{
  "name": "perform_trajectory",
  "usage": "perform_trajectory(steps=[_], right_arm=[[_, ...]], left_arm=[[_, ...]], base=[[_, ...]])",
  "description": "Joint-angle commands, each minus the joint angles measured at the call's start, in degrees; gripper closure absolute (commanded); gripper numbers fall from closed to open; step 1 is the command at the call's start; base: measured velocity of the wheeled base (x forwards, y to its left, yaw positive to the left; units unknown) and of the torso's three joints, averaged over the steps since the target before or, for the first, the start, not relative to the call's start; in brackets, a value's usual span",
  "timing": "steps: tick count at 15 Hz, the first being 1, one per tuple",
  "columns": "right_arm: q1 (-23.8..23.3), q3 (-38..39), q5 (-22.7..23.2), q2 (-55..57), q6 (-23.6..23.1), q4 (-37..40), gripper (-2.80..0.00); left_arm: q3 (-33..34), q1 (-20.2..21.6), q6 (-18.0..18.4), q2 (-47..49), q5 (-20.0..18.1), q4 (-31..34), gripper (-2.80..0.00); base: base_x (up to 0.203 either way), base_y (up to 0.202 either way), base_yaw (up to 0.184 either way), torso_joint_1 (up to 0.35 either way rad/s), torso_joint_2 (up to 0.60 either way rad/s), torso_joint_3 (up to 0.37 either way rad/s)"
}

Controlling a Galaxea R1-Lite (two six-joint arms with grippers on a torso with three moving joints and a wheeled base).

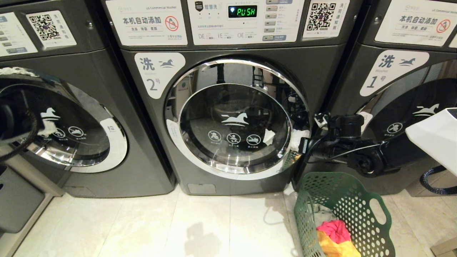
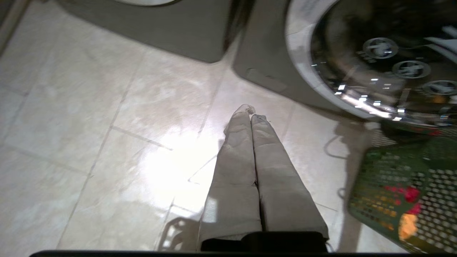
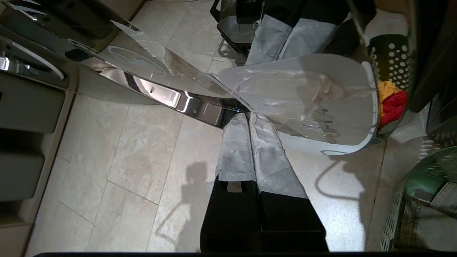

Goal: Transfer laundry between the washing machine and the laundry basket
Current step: Press the washing machine door tightly with the right hand

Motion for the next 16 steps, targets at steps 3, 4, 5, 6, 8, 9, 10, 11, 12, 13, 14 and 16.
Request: perform_trajectory(steps=[3, 4, 5, 6, 8, 9, 10, 11, 12, 13, 14, 16], right_arm=[[-0.77, -2.52, -1.86, 1.7, -1.79, 0.03, 0.0], [-0.93, -2.59, -2.16, 2.21, -2.8, -0.16, 0.0], [-0.94, -2.87, -3.18, 2.49, -3.39, -0.3, 0.0], [-0.94, -3.27, -3.85, 2.81, -3.54, -0.33, 0.0], [-1.0, -5.02, -4.76, 3.75, -3.56, -0.48, 0.0], [-1.02, -6.29, -5.21, 4.49, -3.55, -0.5, 0.0], [-1.03, -7.74, -5.62, 5.43, -3.54, -0.5, 0.0], [-1.03, -9.27, -5.95, 6.28, -3.54, -0.5, 0.0], [-1.08, -10.43, -6.51, 7.36, -3.6, -0.5, 0.0], [-1.11, -11.06, -6.96, 7.95, -3.63, -0.5, 0.0], [-1.12, -11.29, -7.28, 8.35, -3.63, -0.54, 0.0], [-1.12, -12.33, -8.73, 9.39, -4.45, -1.12, 0.0]], left_arm=[[15.43, 12.52, 0.06, -12.82, 2.0, 0.09, 0.0], [17.84, 14.33, 0.04, -14.95, 2.07, 0.07, 0.0], [20.24, 15.35, 0.08, -16.93, 2.12, 0.06, 0.0], [22.35, 15.93, 0.05, -18.65, 2.13, 0.06, 0.0], [26.82, 16.33, 0.06, -22.39, 2.09, -0.02, 0.0], [29.23, 16.37, 0.09, -24.28, 2.03, -0.41, 0.0], [31.66, 16.39, 0.16, -25.72, 1.94, -0.96, 0.0], [33.6, 16.4, 0.28, -26.95, 1.89, -1.38, 0.0], [35.36, 16.4, 0.39, -27.91, 1.82, -2.07, 0.0], [36.9, 16.4, 0.51, -28.86, 1.8, -2.71, 0.0], [38.15, 16.4, 0.88, -30.03, 1.81, -2.87, 0.0], [40.64, 16.4, 3.08, -33.33, 1.76, -2.99, 0.0]], base=[[0.0, 0.0, 0.0, 0.0, 0.0, 0.0], [0.0, 0.0, 0.0, 0.0, 0.0, 0.0], [0.0, 0.0, 0.0, 0.0, 0.0, 0.0], [0.0, 0.0, 0.0, 0.0, 0.0, 0.0], [0.0, 0.0, 0.0, 0.0, 0.0, 0.0], [0.0, 0.0, 0.0, 0.0, 0.0, 0.0], [0.0, 0.0, 0.0, 0.0, 0.0, 0.0], [0.0, 0.0, 0.0, 0.0, 0.0, 0.0], [0.0, 0.0, 0.0, 0.0, 0.0, 0.0], [0.0, 0.0, 0.0, 0.0, 0.0, 0.0], [0.0, 0.0, 0.0, 0.0, 0.0, 0.0], [0.0, 0.0, 0.0, 0.0, 0.0, 0.0]])
